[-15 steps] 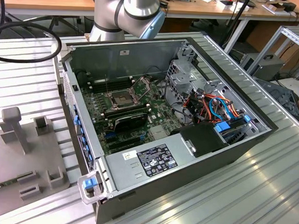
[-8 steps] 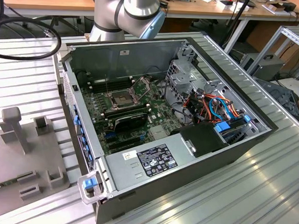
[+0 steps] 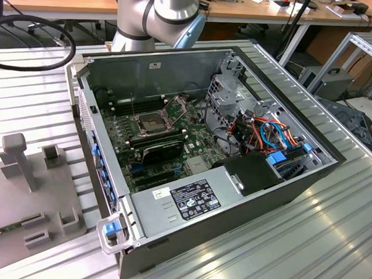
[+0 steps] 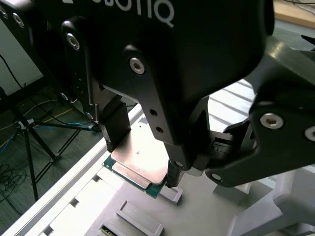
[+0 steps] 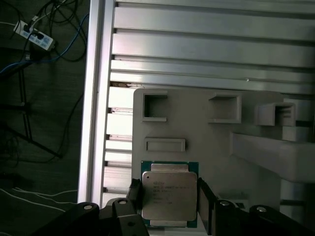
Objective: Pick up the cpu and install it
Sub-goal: 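Pick up the cpu and move it towards the insertion slot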
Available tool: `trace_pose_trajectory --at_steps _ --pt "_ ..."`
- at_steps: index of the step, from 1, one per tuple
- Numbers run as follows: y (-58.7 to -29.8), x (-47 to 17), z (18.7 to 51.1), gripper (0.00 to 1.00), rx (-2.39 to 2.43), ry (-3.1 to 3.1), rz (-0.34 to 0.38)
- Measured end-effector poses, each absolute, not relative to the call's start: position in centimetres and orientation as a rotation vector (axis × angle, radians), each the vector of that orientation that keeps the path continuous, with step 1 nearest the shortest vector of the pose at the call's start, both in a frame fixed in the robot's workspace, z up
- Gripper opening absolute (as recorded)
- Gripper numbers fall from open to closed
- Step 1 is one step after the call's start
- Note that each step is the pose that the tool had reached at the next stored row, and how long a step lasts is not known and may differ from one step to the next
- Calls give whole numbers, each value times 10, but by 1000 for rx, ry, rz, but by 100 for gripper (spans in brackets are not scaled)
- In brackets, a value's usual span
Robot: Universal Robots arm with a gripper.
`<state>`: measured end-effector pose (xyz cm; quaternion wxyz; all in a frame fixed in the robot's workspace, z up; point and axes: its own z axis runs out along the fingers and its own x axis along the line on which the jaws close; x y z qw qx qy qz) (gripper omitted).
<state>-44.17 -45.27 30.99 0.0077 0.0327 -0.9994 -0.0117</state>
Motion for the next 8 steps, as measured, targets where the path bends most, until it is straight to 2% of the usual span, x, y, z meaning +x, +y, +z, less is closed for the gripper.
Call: trace_pose_trajectory --at_steps 8 --pt "-453 -442 318 55 102 -3124 -37"
